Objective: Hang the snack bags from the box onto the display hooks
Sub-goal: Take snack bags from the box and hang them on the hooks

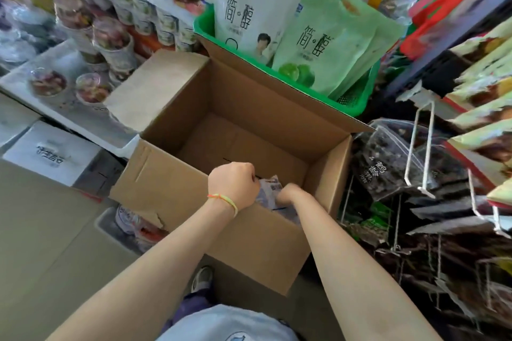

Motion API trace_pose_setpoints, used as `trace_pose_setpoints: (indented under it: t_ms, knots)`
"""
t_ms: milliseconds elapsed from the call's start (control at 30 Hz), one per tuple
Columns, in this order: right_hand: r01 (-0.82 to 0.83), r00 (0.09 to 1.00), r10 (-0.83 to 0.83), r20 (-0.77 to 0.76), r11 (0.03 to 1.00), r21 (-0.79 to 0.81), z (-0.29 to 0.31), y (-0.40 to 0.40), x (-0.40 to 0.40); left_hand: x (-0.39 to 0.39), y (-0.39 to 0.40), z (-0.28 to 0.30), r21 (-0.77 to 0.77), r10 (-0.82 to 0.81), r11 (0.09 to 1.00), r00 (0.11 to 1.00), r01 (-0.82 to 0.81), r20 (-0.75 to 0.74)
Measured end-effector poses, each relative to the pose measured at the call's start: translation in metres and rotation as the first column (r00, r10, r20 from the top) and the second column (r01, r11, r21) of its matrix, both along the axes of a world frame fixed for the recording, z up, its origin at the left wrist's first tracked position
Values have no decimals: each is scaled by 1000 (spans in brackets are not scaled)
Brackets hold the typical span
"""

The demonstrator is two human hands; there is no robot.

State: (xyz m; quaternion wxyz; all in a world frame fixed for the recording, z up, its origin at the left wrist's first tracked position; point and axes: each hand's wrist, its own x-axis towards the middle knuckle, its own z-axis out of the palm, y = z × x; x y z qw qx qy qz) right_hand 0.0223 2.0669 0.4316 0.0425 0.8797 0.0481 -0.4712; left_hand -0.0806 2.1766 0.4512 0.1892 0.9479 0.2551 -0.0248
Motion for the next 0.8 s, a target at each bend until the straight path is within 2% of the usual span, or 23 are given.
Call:
trace_pose_setpoints:
  t_ms: [67,167,233,267,333,433,500,533,600,700,733,800]
  knots:
    - [-12,999,12,-32,1000,-1,-2,2,1,0,0,-1,4,-7,1000,1000,7,7]
    - [157,987,-153,-44,978,135,-4,-1,-2,0,0,0,13,-2,1000,1000,2,11]
    - [305,952,-296,-76,921,243,-4,-4,-4,1,0,0,3,1,1000,1000,-1,1]
    - [382,923,-374,-89,870,312,-4,-5,-3,1,0,0,-8,3,1000,1000,-3,-1]
    - [574,813,-552,-188,702,421,-1,-5,-1,-1,1,0,-22,-3,1000,1000,3,25]
    - [711,669,-676,-308,463,529,21,-1,3,-5,2,2,-48,-8,999,990,15,138]
    - [762,580,-706,-407,294,576,41,-3,5,-8,8,6,-205,29,979,978,14,208]
    - [783,533,-709,-463,206,586,51,-7,6,-9,12,10,-352,57,935,969,32,239]
    - [810,449,-684,-574,41,585,73,-17,7,-10,22,21,-606,113,787,941,110,318]
    - [822,371,-539,-756,-188,538,112,-29,2,-11,27,48,-707,206,684,884,177,421]
    - [818,377,-488,-787,-222,530,126,-32,-2,-11,27,61,-725,233,658,859,205,455]
    - [790,451,-437,-779,-212,576,153,-38,-11,-10,26,90,-740,272,610,802,284,532]
